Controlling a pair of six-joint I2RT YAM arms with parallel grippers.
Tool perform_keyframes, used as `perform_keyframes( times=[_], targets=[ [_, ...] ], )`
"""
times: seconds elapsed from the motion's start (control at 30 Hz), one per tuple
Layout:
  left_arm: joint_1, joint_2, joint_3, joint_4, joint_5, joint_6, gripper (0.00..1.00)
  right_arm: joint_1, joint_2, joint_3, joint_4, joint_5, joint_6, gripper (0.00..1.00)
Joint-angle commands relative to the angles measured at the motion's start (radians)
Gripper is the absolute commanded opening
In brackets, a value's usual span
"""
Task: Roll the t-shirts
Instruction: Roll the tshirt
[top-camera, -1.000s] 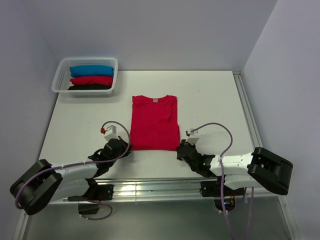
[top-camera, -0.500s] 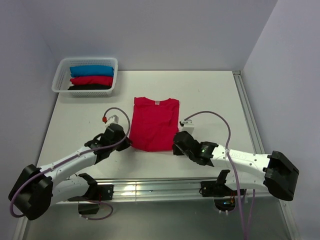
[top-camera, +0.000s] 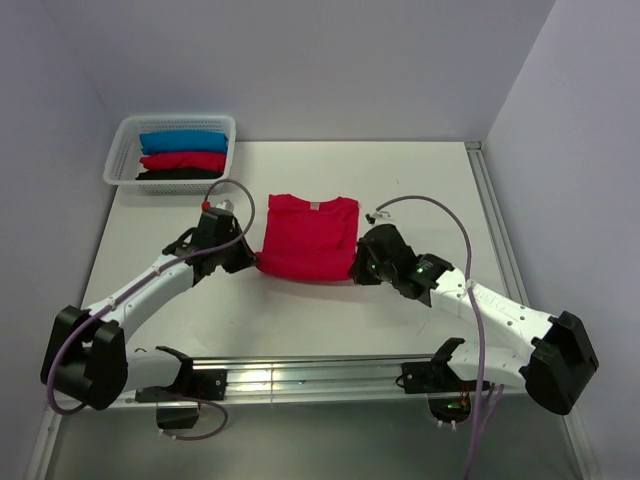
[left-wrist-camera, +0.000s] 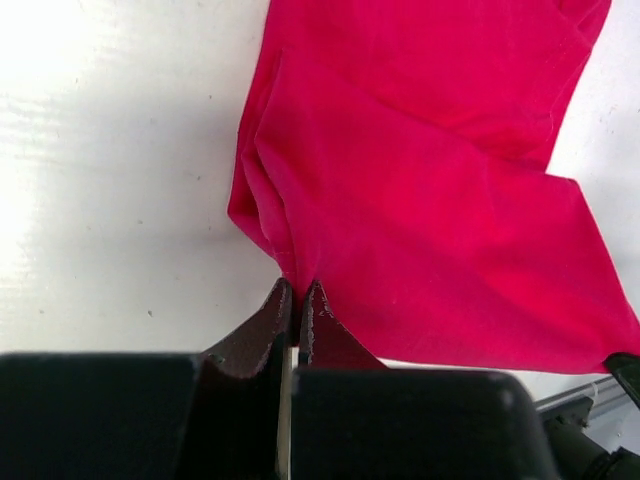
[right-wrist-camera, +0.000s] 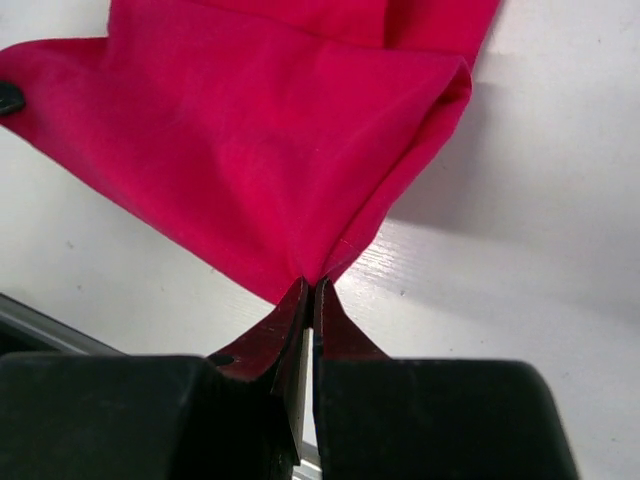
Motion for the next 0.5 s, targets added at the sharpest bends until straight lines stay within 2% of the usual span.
perform_keyframes(
  times=[0.0, 0.47],
  targets=[
    [0.044, 0.058, 0.099, -0.030, 0.078, 0.076, 0.00, -0.057, 0.037, 0.083, -0.025, -0.081, -0.065, 0.00],
    [0.159, 0.349, 0.378, -0.081, 0.194, 0.156, 0.00, -0.281, 0.339, 0.298, -0.016, -0.354, -0.100, 0.00]
  ],
)
